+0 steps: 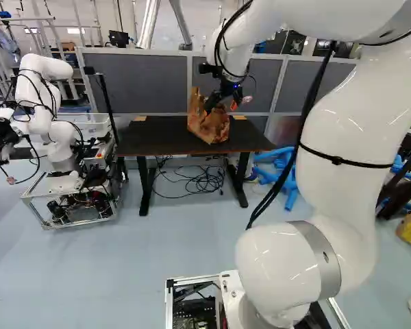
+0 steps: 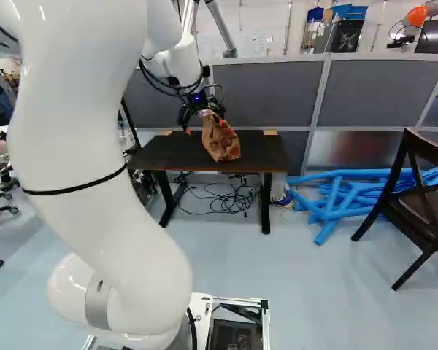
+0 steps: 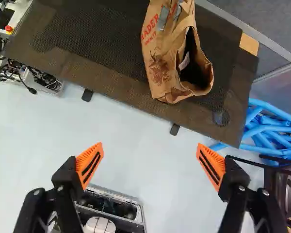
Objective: Pick up the bag on the ground and place it on the table
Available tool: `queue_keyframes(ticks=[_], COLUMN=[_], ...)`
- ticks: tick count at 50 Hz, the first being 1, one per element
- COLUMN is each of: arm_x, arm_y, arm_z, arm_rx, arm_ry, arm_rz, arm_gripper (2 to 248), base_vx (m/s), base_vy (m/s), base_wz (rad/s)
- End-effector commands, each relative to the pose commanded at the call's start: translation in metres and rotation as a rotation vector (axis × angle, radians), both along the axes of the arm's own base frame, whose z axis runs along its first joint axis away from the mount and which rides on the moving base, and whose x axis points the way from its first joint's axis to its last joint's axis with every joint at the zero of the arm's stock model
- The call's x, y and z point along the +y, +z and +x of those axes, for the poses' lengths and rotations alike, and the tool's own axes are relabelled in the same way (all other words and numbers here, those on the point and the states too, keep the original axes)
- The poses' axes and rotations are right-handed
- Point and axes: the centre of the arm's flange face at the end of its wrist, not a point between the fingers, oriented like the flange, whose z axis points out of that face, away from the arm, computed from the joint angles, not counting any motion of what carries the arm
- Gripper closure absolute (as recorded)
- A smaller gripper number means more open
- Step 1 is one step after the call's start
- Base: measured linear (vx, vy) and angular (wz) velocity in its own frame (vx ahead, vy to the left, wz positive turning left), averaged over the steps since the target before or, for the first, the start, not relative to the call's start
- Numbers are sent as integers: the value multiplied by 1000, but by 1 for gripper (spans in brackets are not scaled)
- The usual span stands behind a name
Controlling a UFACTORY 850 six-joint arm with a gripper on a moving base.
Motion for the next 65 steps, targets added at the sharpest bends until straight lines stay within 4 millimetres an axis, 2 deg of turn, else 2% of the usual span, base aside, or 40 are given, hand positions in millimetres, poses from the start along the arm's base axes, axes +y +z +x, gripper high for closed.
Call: queue_keyframes(ticks=[26,65], arm_x=[-1,-2], arm_y=[-52,-132], arm_z=[-46,-144], arm_rx=[-162,-424], arm_ry=[-75,-174], arm_rz=[41,137], arm_gripper=[3,3], base_vx=[0,0], base_vy=[0,0], base_wz=[0,0])
